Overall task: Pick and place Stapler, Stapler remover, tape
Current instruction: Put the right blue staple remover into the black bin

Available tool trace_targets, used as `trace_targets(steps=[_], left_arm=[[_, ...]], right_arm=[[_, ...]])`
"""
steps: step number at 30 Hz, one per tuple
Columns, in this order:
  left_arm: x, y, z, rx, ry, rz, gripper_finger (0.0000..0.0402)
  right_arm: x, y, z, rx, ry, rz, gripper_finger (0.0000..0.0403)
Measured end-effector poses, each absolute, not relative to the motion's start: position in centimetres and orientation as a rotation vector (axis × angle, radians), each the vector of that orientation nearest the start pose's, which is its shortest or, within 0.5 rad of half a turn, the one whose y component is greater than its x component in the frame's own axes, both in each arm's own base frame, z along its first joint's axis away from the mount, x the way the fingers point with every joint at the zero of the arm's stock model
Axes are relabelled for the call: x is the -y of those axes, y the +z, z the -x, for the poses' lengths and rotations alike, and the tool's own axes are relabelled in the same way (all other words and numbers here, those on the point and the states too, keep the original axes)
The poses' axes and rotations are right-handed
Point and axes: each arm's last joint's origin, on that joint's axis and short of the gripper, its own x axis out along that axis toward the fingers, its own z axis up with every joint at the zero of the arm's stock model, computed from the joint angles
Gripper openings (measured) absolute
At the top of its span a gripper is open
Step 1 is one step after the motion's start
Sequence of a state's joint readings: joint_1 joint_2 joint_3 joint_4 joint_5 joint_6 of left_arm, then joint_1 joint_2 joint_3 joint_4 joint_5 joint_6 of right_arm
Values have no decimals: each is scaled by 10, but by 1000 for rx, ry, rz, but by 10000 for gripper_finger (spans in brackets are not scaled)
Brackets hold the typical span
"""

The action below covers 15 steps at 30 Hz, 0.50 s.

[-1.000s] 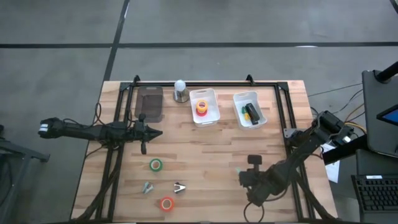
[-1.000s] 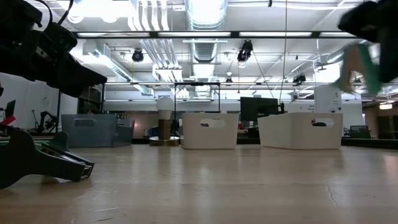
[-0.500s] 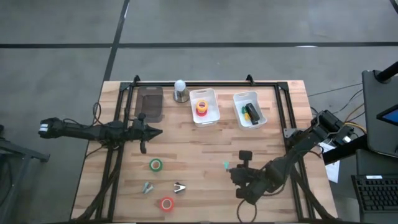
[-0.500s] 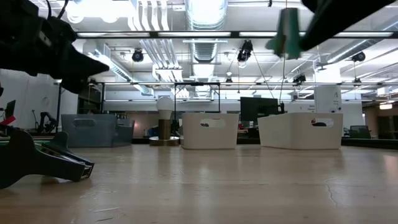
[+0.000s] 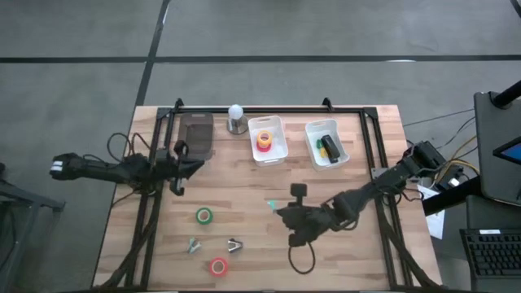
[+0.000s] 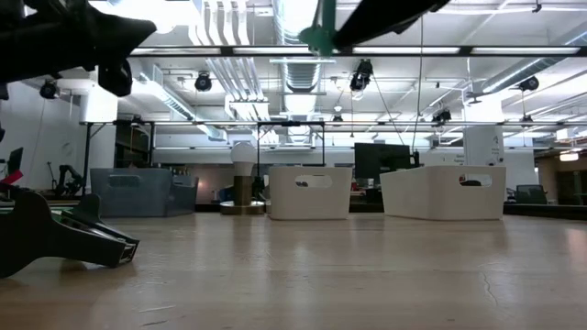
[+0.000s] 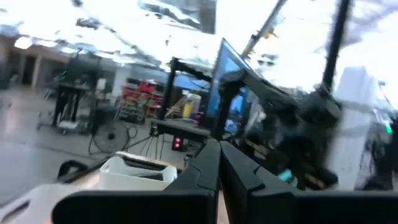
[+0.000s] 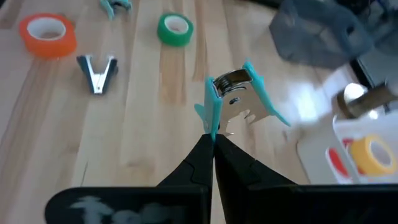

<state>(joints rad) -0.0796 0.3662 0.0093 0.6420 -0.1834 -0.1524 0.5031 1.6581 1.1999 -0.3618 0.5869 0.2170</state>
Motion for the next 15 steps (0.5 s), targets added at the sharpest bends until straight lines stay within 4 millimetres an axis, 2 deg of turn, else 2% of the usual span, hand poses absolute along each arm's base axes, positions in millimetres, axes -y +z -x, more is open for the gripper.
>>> trace_targets(steps=[8, 11, 15], left_arm=[[7, 203, -132, 257, 77, 86, 17], [10, 209, -146, 206, 55, 32, 42], [15, 222, -168, 156, 35, -16, 96]], right_arm=[[-141, 251, -329, -626, -152, 254, 8], [-135, 253, -334, -606, -158, 253, 8], [-129, 254, -338, -599, -172, 256, 8]])
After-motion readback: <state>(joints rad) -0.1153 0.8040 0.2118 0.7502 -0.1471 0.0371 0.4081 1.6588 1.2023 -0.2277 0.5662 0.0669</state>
